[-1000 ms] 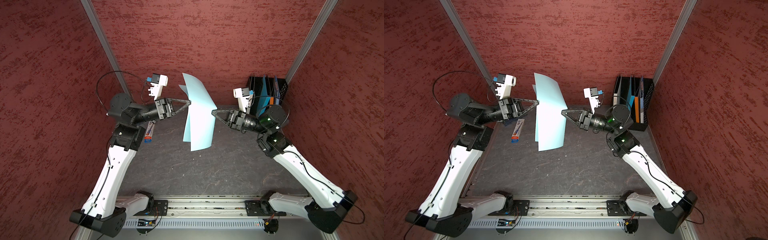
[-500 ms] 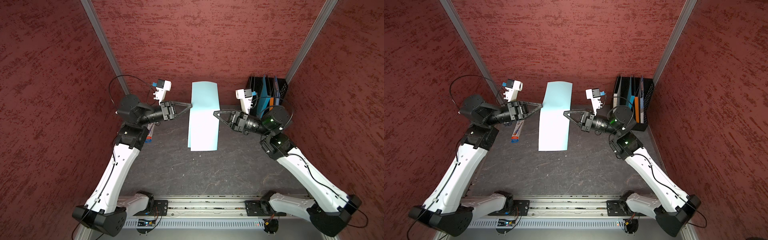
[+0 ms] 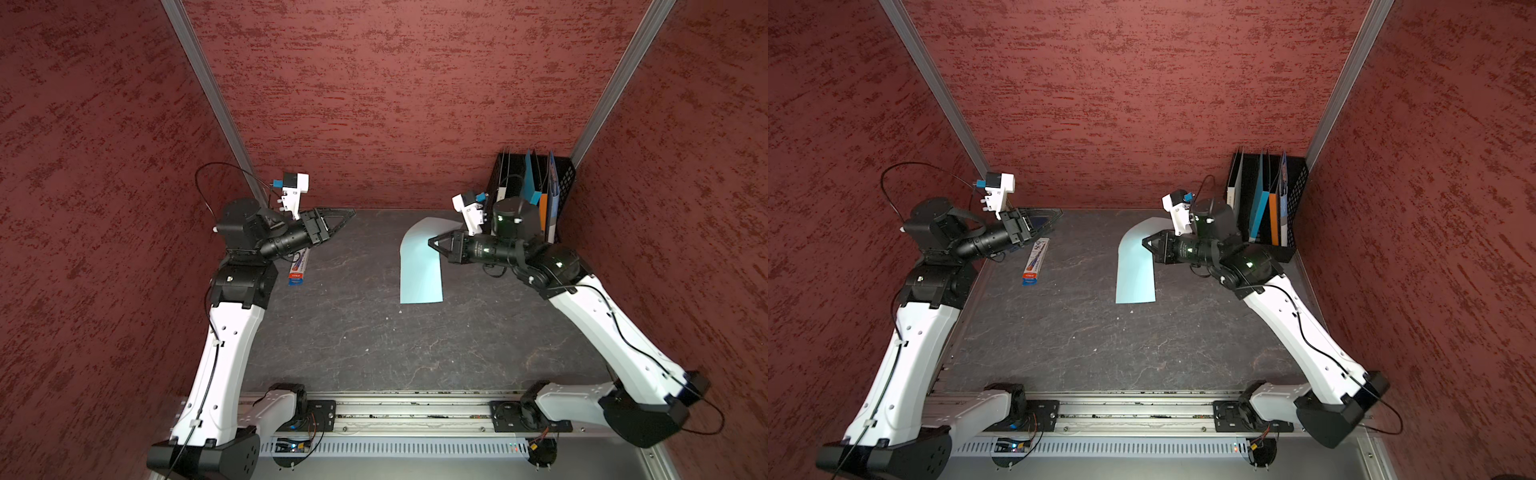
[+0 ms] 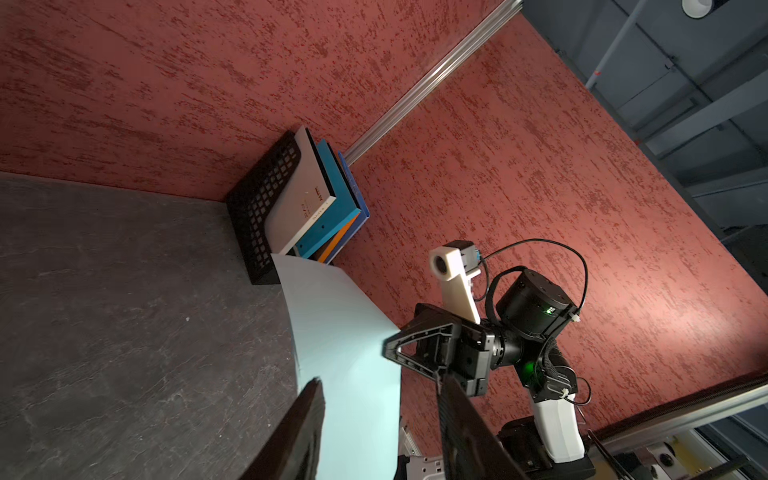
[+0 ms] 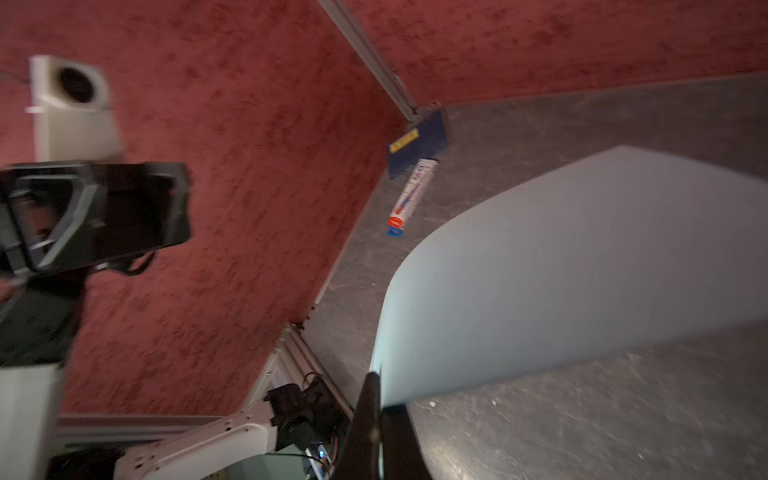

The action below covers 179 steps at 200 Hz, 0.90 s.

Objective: Fold the rectangular paper in half along the long edge
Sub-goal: Place the paper at the center of the board.

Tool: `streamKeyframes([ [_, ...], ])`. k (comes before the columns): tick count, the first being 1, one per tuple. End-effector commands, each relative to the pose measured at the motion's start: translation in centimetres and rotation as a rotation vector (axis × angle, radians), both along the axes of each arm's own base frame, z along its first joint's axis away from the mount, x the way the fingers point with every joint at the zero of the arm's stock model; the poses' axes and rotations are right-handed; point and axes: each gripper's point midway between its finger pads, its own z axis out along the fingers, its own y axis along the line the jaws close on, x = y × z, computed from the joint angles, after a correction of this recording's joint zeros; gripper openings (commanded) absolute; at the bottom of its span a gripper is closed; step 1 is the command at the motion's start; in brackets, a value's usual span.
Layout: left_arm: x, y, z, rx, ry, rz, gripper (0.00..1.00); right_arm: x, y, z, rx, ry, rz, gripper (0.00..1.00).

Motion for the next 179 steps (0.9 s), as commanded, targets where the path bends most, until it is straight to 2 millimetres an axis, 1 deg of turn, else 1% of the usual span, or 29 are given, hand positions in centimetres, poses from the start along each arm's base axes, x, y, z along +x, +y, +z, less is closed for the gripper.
streamKeyframes([
  [1,0.6,1.2,-2.0,0.028,0.038,0.087,0.46,0.2,-3.8,-9.4,-0.503,0.152,-0.121,0.0],
  [12,0.8,1.3,-2.8,0.03,0.065,0.105,0.46,0.4,-3.8,-11.4,-0.641,0.177,-0.141,0.0],
  [20,1.0,1.4,-3.5,0.031,0.085,0.111,0.46,0.4,-3.6,-12.4,-0.741,0.171,-0.15,0.0],
  [40,1.1,1.6,-4.5,0.031,0.113,0.125,0.46,0.4,-3.5,-13.7,-0.948,0.16,-0.184,0.0],
  [54,1.1,1.6,-5.0,0.031,0.127,0.126,0.46,0.3,-3.8,-13.9,-1.068,0.141,-0.216,0.0],
  [93,0.8,1.6,-5.4,0.032,0.136,0.127,0.46,-0.1,-4.1,-13.9,-1.281,0.08,-0.257,0.0],
  [102,0.7,1.7,-5.4,0.032,0.134,0.133,0.46,-0.2,-3.9,-14.5,-1.328,0.074,-0.249,0.0],
  [113,0.5,1.7,-5.2,0.033,0.125,0.14,0.46,-0.4,-3.0,-15.6,-1.369,0.066,-0.227,0.0],
  [122,0.4,1.8,-5.1,0.031,0.122,0.143,0.46,-0.7,-1.9,-16.7,-1.395,0.051,-0.198,0.0],
  [152,-0.3,1.8,-4.2,0.025,0.107,0.143,0.45,-2.4,2.0,-21.5,-1.433,0.066,-0.064,0.0],
  [171,-1.0,2.0,-3.6,0.029,0.096,0.151,0.45,-3.5,3.7,-23.5,-1.413,0.086,-0.004,0.0],
  [179,-1.2,2.1,-3.4,0.031,0.095,0.155,0.45,-3.9,4.1,-24.0,-1.398,0.096,0.02,0.04],
])
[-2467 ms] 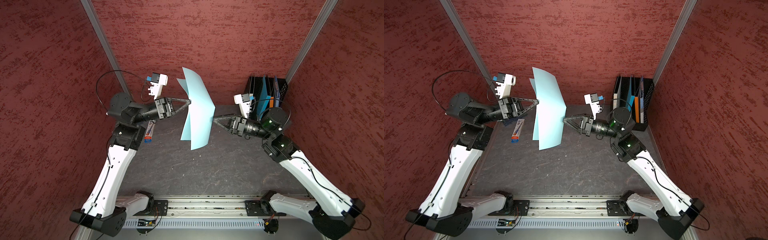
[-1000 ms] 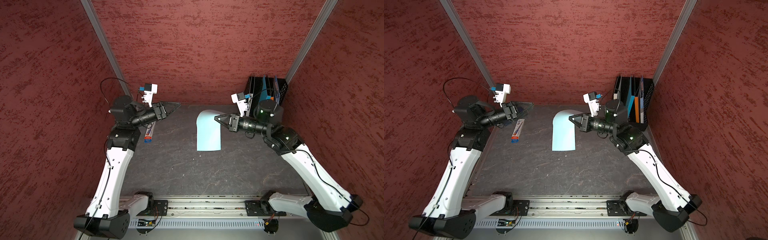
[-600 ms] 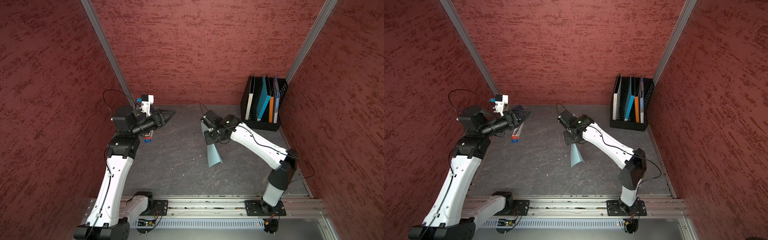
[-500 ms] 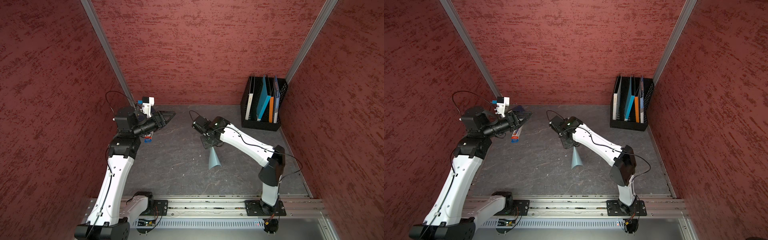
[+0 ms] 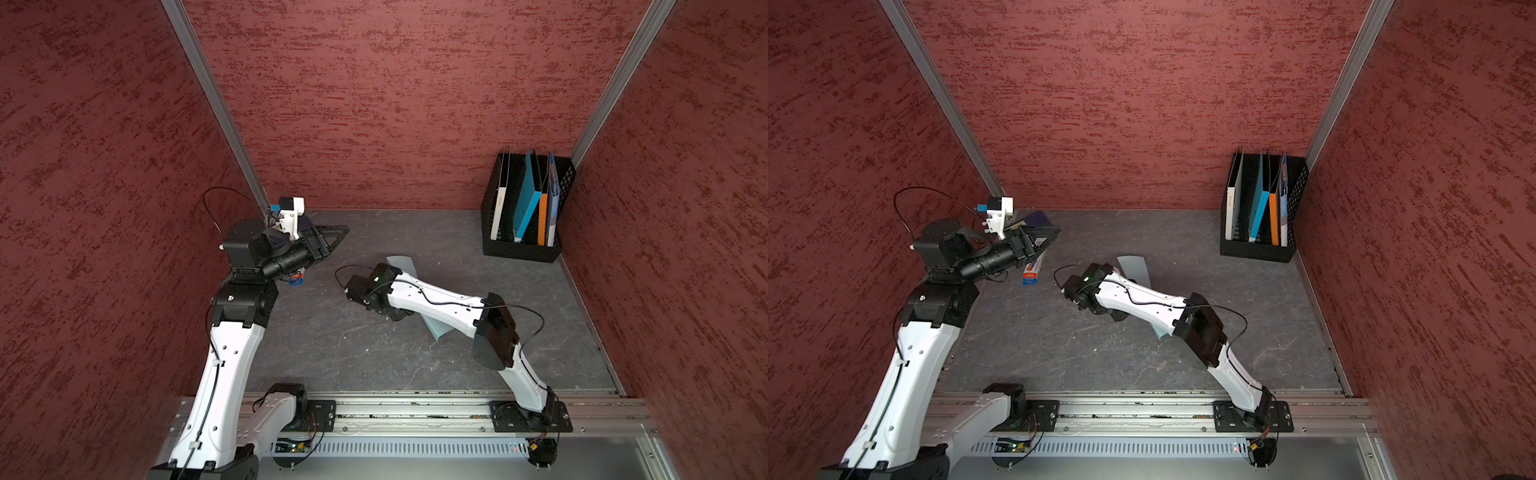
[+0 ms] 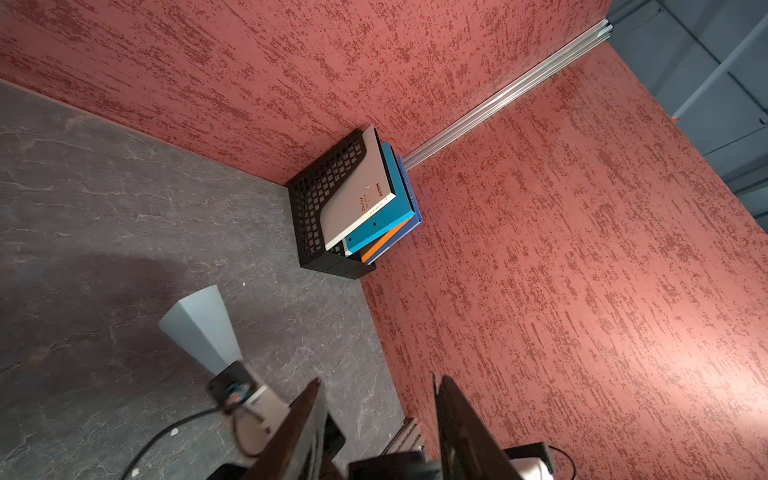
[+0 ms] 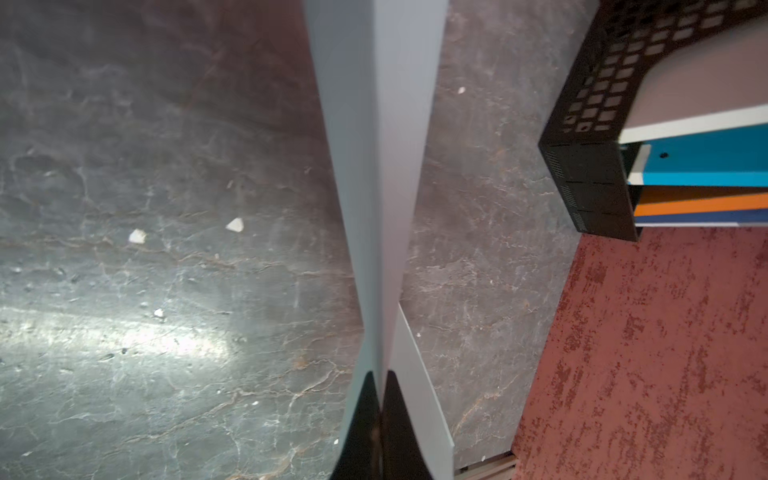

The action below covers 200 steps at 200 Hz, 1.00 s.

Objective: Fold the rectangular paper in half along the long edge
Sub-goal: Place the paper at the center of the board.

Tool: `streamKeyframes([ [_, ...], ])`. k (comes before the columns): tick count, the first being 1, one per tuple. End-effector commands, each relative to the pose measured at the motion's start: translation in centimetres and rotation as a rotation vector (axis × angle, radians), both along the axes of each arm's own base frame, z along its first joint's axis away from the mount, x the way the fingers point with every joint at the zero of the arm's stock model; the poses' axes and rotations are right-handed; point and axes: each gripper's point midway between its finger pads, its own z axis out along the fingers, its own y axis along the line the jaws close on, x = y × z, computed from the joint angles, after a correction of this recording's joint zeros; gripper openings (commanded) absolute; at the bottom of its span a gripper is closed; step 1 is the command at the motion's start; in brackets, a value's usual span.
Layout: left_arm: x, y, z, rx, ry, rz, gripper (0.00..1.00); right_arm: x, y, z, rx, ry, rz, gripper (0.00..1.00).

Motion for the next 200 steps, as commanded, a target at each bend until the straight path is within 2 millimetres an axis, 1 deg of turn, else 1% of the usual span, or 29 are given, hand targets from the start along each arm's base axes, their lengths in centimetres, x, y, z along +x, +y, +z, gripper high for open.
streamKeyframes([
  [1,-0.9,0.5,1.2,0.011,-0.025,0.023,0.45,-1.7,0.6,-0.5,0.0,0.065,0.038,0.05],
  [9,-1.2,0.5,1.3,0.012,-0.025,0.024,0.45,-2.1,0.9,-1.0,0.016,0.093,0.048,0.09],
  [23,-1.4,0.7,1.2,0.02,0.002,0.03,0.46,-2.9,1.4,-1.7,0.041,0.151,0.082,0.23],
  [34,-1.8,0.9,1.3,0.03,0.013,0.036,0.47,-3.7,1.8,-2.1,0.069,0.205,0.111,0.31],
  [44,-2.2,1.2,1.6,0.04,0.008,0.048,0.47,-4.3,2.1,-2.0,0.095,0.232,0.138,0.36],
  [65,-3.2,1.7,2.5,0.053,-0.011,0.07,0.47,-5.9,3.4,-1.7,0.202,0.312,0.201,0.37],
  [76,-3.5,1.8,2.9,0.058,-0.016,0.08,0.46,-6.9,4.4,-1.5,0.273,0.362,0.238,0.38],
  [86,-3.8,1.9,3.3,0.058,-0.024,0.087,0.46,-7.4,5.0,-1.4,0.314,0.387,0.253,0.39],
  [109,-4.0,2.2,3.9,0.05,-0.031,0.104,0.47,-9.2,6.8,-0.9,0.433,0.469,0.299,0.4],
  [127,-3.9,2.2,4.0,0.045,-0.029,0.106,0.48,-10.1,8.4,0.7,0.544,0.496,0.339,0.41],
  [136,-3.8,2.3,3.8,0.044,-0.021,0.106,0.48,-10.5,9.2,2.3,0.615,0.494,0.366,0.41],
  [152,-3.1,1.9,2.2,0.02,0.041,0.08,0.48,-9.8,9.5,6.0,0.754,0.438,0.373,0.41],
  [162,-2.6,1.3,0.5,-0.016,0.097,0.046,0.43,-8.3,8.5,8.0,0.843,0.401,0.318,0.38],
  [169,-2.4,0.8,-0.9,-0.039,0.133,0.017,0.37,-7.4,7.4,8.8,0.885,0.375,0.274,0.33],
  [174,-2.2,0.4,-2.0,-0.047,0.158,0.003,0.33,-6.9,6.7,9.2,0.908,0.357,0.249,0.29],
  [180,-2.0,0.0,-3.7,-0.042,0.205,0.0,0.25,-6.2,5.6,9.4,0.929,0.335,0.214,0.22],
  [186,-2.0,-0.6,-5.5,-0.026,0.246,-0.008,0.17,-5.8,4.7,9.4,0.942,0.318,0.181,0.18],
  [192,-2.0,-1.3,-7.3,-0.004,0.287,-0.022,0.13,-5.8,3.9,9.0,0.953,0.316,0.155,0.15],
  [200,-2.2,-2.3,-9.3,0.027,0.335,-0.046,0.09,-6.0,3.2,8.3,0.97,0.328,0.124,0.13],
])
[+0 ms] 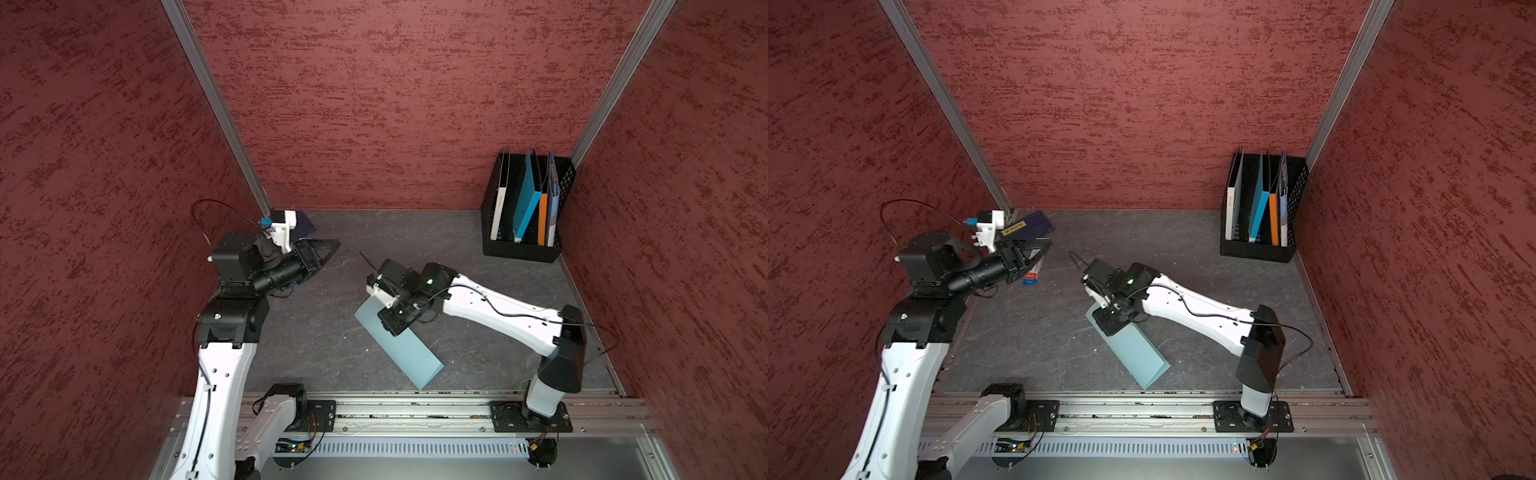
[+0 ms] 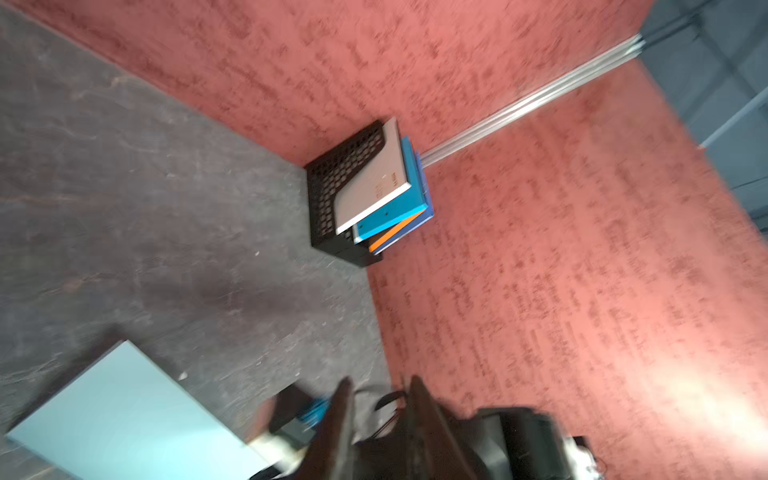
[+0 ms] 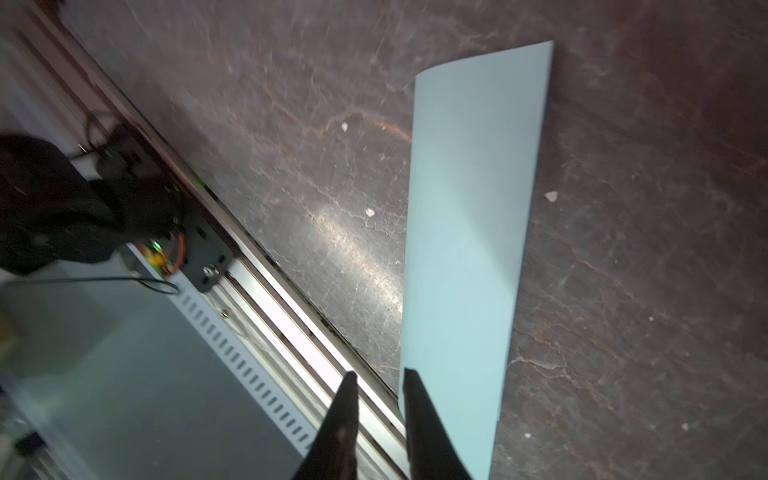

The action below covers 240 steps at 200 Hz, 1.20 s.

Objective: Fold the rectangular paper in half along the long edge
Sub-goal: Place the paper at the center of the board, then move the paper to the center of the board.

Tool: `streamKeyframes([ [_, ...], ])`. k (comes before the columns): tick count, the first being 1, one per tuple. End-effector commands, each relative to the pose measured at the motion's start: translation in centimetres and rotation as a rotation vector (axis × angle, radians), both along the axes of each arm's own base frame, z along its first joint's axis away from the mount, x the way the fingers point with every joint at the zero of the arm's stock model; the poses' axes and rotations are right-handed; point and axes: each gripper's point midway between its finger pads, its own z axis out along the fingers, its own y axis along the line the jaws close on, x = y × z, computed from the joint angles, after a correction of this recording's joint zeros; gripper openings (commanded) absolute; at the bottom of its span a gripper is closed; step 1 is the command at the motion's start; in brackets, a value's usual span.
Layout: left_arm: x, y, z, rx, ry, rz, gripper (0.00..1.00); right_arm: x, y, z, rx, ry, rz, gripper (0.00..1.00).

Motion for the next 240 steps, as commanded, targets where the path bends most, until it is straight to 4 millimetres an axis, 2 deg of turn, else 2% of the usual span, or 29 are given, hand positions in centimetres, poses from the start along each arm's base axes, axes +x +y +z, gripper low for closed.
streamKeyframes([
  [1,-0.2,-2.5,-5.3,0.035,0.139,-0.07,0.09,0.9,-1.4,0.0,0.099,0.041,-0.11,0.12],
  [14,-0.9,-4.4,-8.2,0.083,0.2,-0.115,0.04,0.1,-1.7,-1.0,0.13,0.087,-0.129,0.11],
  [27,-1.9,-6.0,-10.1,0.12,0.239,-0.16,0.02,-1.3,-1.2,-1.9,0.191,0.157,-0.125,0.1],
  [44,-2.8,-7.2,-12.4,0.145,0.299,-0.188,0.0,-2.6,-0.7,-2.5,0.269,0.224,-0.128,0.11],
  [62,-3.6,-8.1,-14.7,0.15,0.365,-0.21,0.0,-3.6,-0.9,-3.4,0.276,0.268,-0.124,0.11],
  [66,-3.9,-8.4,-15.3,0.153,0.382,-0.215,0.0,-4.0,-1.1,-2.6,0.296,0.262,-0.115,0.12],
  [76,-4.4,-9.0,-16.8,0.162,0.42,-0.227,0.0,-4.5,-1.6,-3.0,0.283,0.278,-0.118,0.13],
  [115,-5.5,-11.3,-22.9,0.223,0.543,-0.264,0.0,-5.7,-4.1,-6.7,0.177,0.314,-0.165,0.14],
  [147,-4.8,-12.8,-25.6,0.25,0.579,-0.286,0.0,-5.7,-4.5,-9.1,0.149,0.33,-0.202,0.14],
  [170,-4.4,-13.2,-27.5,0.276,0.617,-0.289,0.0,-5.4,-4.6,-10.6,0.119,0.33,-0.216,0.14],
  [177,-4.3,-13.3,-28.1,0.283,0.622,-0.295,0.0,-5.3,-4.7,-11.9,0.084,0.341,-0.227,0.14],
  [195,-4.1,-13.4,-29.7,0.304,0.653,-0.3,0.0,-5.1,-5.0,-13.5,0.037,0.347,-0.245,0.15],
  [219,-3.8,-13.7,-31.4,0.307,0.689,-0.309,0.0,-4.5,-5.7,-15.0,-0.02,0.34,-0.286,0.14],
  [240,-3.6,-13.8,-32.5,0.32,0.703,-0.311,0.0,-3.7,-6.1,-15.2,-0.025,0.335,-0.323,0.16],
])
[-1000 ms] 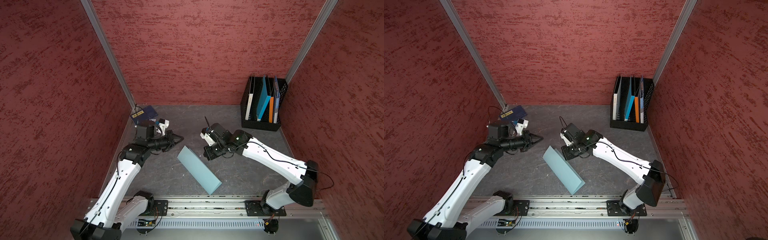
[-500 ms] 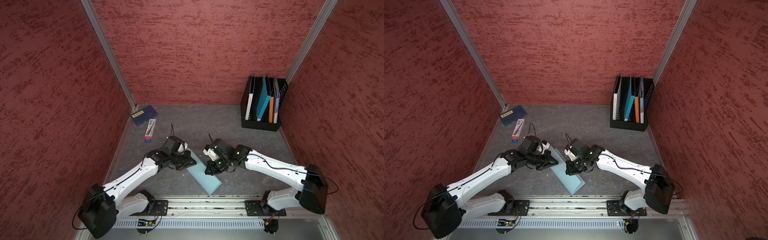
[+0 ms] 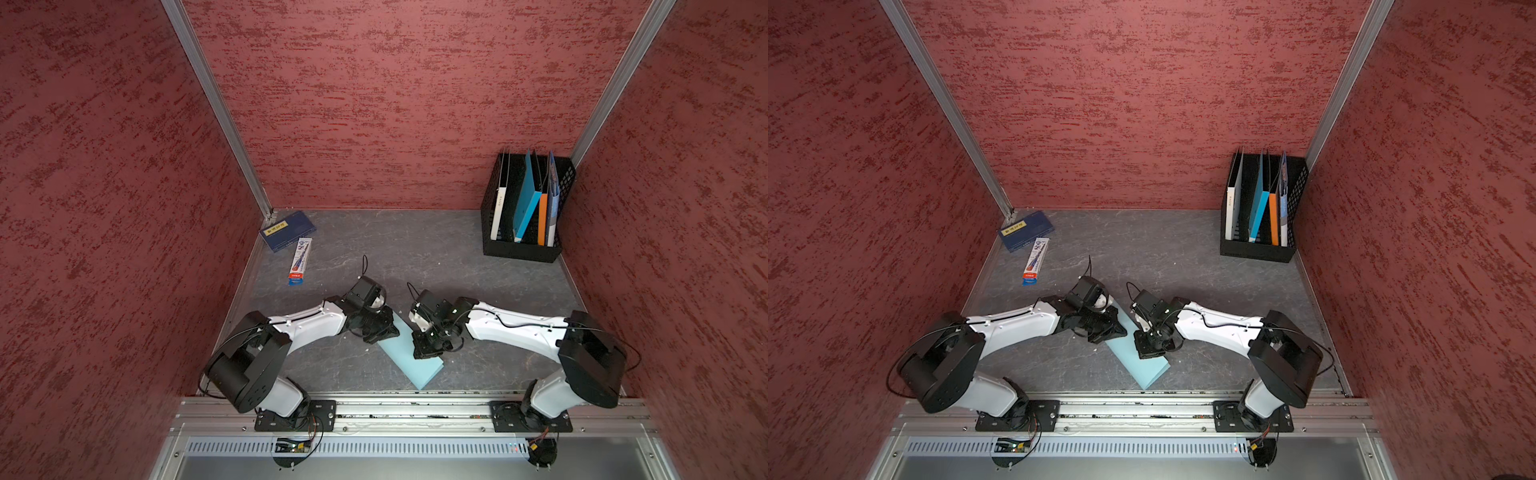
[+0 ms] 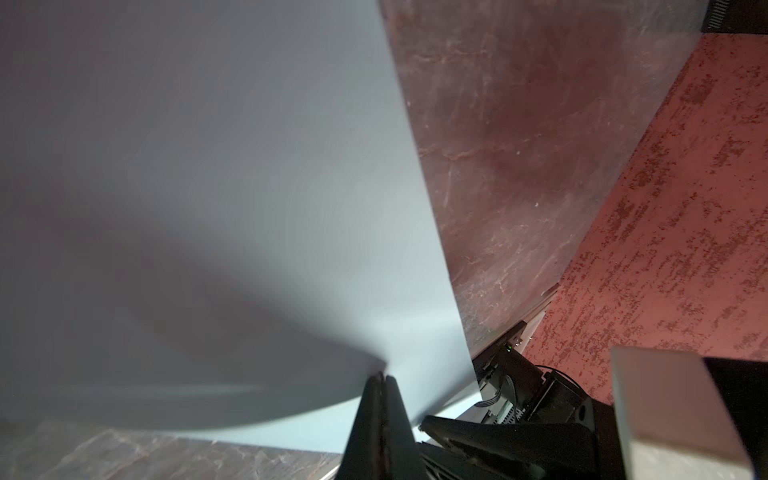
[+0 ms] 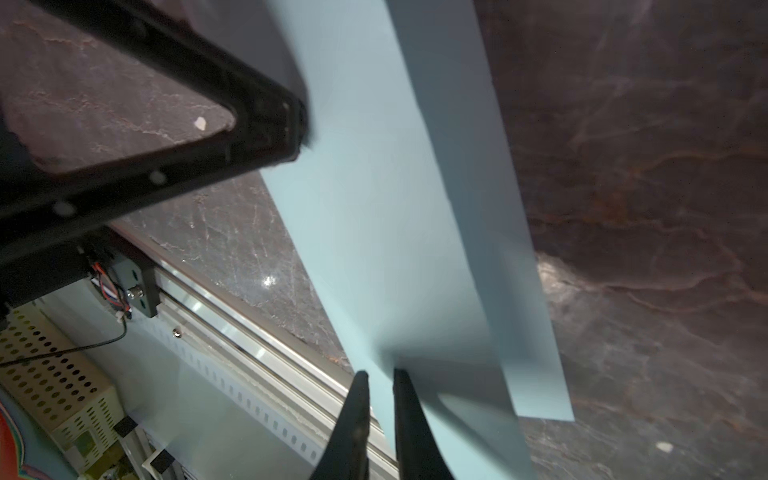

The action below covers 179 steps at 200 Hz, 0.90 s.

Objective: Fold the rectangular paper in half along the long edge
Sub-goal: Move the paper to the center of the board.

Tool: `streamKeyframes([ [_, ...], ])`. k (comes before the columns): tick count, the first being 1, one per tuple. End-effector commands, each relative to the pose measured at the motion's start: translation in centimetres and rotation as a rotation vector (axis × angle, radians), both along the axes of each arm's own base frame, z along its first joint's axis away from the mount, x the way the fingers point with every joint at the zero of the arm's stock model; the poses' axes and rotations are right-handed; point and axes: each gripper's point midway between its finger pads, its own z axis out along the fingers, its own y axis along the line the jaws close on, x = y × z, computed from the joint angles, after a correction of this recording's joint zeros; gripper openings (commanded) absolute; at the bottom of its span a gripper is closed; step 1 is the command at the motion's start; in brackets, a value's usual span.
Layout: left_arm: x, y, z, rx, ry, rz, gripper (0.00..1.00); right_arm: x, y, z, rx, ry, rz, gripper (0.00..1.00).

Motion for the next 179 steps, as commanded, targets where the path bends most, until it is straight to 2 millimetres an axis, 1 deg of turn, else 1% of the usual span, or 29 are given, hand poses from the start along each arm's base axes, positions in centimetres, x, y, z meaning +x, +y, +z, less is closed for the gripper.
streamKeyframes([
  [1,1.2,-0.8,0.0,-0.027,-0.039,-0.017,0.0,1.5,-0.4,-0.2,-0.019,-0.046,-0.051,0.16],
  [33,1.2,-0.3,-1.7,-0.013,-0.008,-0.015,0.0,2.3,-0.6,0.1,-0.007,-0.048,-0.066,0.17],
  [56,1.2,0.0,-2.7,0.003,0.007,-0.016,0.0,2.4,0.1,1.2,0.056,-0.045,-0.064,0.18],
  [76,1.0,0.3,-3.6,0.016,0.023,-0.016,0.0,2.5,0.3,2.0,0.091,-0.048,-0.064,0.18],
  [95,0.6,1.3,-4.8,0.06,0.043,0.0,0.0,2.6,0.3,3.0,0.12,-0.059,-0.056,0.2],
  [111,0.9,2.2,-5.6,0.078,0.044,0.031,0.0,2.6,0.3,3.8,0.134,-0.071,-0.046,0.21],
  [130,2.1,3.1,-6.0,0.075,0.034,0.079,0.0,2.5,0.4,4.2,0.151,-0.079,-0.029,0.23],
  [149,3.9,3.6,-6.0,0.062,0.011,0.122,0.0,2.4,0.3,4.1,0.143,-0.08,-0.025,0.22],
  [169,6.2,4.1,-5.7,0.051,-0.024,0.161,0.0,2.5,0.1,3.9,0.131,-0.084,-0.023,0.23],
  [179,7.5,4.2,-5.3,0.04,-0.046,0.174,0.0,2.7,0.1,4.2,0.134,-0.098,-0.025,0.23],
])
